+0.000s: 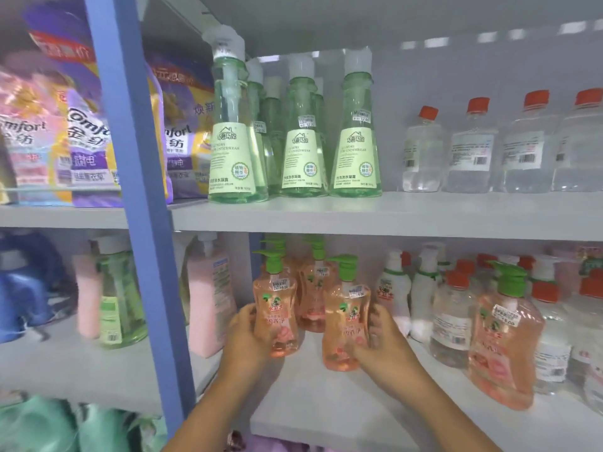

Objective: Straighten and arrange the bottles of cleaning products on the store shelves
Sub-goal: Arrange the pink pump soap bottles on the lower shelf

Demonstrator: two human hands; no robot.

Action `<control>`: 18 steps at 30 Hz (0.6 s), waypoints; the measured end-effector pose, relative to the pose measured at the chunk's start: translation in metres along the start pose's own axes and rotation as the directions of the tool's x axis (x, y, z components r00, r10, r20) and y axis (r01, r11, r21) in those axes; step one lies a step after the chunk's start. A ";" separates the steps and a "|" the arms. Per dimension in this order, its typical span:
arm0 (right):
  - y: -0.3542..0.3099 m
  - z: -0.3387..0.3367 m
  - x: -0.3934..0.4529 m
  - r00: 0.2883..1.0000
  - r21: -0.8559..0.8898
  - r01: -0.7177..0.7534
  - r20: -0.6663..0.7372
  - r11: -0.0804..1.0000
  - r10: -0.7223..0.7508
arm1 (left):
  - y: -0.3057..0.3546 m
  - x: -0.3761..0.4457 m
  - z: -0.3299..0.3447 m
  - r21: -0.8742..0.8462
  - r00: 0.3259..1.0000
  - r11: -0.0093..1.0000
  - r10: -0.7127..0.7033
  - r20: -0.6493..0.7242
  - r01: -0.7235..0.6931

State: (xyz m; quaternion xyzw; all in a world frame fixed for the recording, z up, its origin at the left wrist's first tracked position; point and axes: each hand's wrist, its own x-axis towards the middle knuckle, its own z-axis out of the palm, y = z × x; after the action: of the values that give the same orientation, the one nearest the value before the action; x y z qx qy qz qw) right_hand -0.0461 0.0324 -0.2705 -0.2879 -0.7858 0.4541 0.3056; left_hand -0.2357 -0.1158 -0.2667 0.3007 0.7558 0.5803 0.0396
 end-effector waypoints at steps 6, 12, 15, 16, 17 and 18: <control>-0.010 0.033 0.020 0.997 -0.138 -0.004 -0.081 0.990 -0.007 | 0.006 0.005 -0.001 -0.033 0.999 0.999 0.006 0.036 -0.004; -0.017 0.061 0.037 0.990 -0.232 -0.055 -0.141 0.971 0.023 | 0.008 0.012 0.008 -0.169 0.998 0.986 0.005 0.065 0.006; -0.019 0.070 0.043 0.986 -0.272 -0.068 -0.163 0.960 0.023 | 0.002 0.020 0.009 -0.116 1.000 0.993 0.019 0.015 -0.018; -0.019 0.072 0.045 0.985 -0.280 -0.082 -0.169 0.956 0.035 | 0.000 0.022 0.009 -0.115 1.000 0.993 0.012 -0.006 -0.013; -0.019 0.073 0.047 0.984 -0.292 -0.094 -0.172 0.952 0.045 | -0.002 0.025 0.011 -0.099 1.000 0.995 0.005 -0.019 -0.007; -0.020 0.074 0.048 0.984 -0.301 -0.100 -0.169 0.948 0.051 | -0.003 0.025 0.013 -0.089 0.999 0.996 0.004 -0.033 -0.007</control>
State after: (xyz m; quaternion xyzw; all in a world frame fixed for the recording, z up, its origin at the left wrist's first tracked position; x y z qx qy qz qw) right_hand -0.1349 0.0192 -0.2720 -0.3973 -0.8086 0.3127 0.3009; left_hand -0.2524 -0.0929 -0.2662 0.2911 0.7290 0.6183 0.0393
